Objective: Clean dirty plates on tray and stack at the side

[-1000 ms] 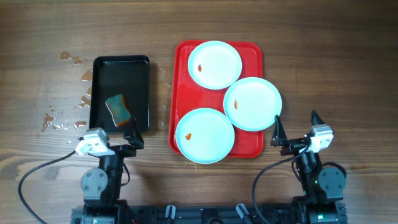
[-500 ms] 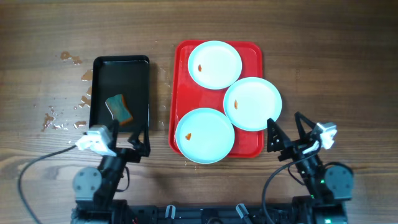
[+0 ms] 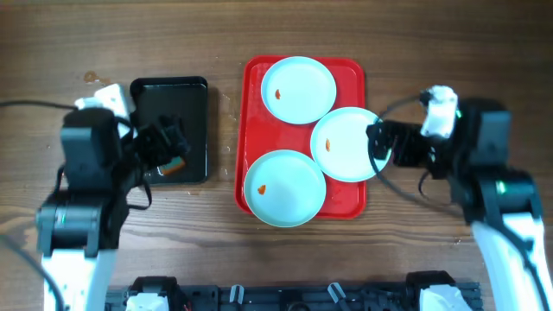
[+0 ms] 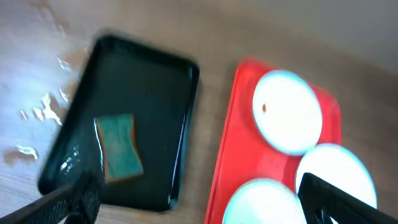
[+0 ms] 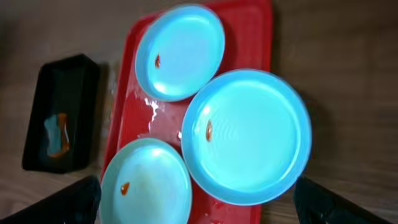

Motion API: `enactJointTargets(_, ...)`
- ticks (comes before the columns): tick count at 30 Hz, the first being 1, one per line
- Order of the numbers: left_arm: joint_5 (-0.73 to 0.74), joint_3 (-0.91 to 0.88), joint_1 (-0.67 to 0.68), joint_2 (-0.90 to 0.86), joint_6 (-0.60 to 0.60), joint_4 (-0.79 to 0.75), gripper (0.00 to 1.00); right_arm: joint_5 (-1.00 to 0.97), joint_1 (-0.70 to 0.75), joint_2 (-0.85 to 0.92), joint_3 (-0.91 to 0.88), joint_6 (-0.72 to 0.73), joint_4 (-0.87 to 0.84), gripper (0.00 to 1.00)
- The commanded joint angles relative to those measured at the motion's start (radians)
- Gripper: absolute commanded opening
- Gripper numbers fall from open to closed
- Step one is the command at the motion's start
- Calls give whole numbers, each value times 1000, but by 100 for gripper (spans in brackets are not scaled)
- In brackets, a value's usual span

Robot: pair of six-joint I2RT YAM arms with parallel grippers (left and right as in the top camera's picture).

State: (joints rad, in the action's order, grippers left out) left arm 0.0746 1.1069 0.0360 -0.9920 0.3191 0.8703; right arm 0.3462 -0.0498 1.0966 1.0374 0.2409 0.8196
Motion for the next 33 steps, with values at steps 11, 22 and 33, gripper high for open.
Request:
enactJointTargets(11,-140,2,-162,-388,169,73,48,167,-5,163,25,-29,-17,79)
enactJointTargets(22,17,2,-160,-783,-32,-185,38,219,-60,163,25,-163,-87,72)
enactJointTargets(33,108,36,-160,-900,-54,-171,4,188,-76,163,24,-160,-152,72)
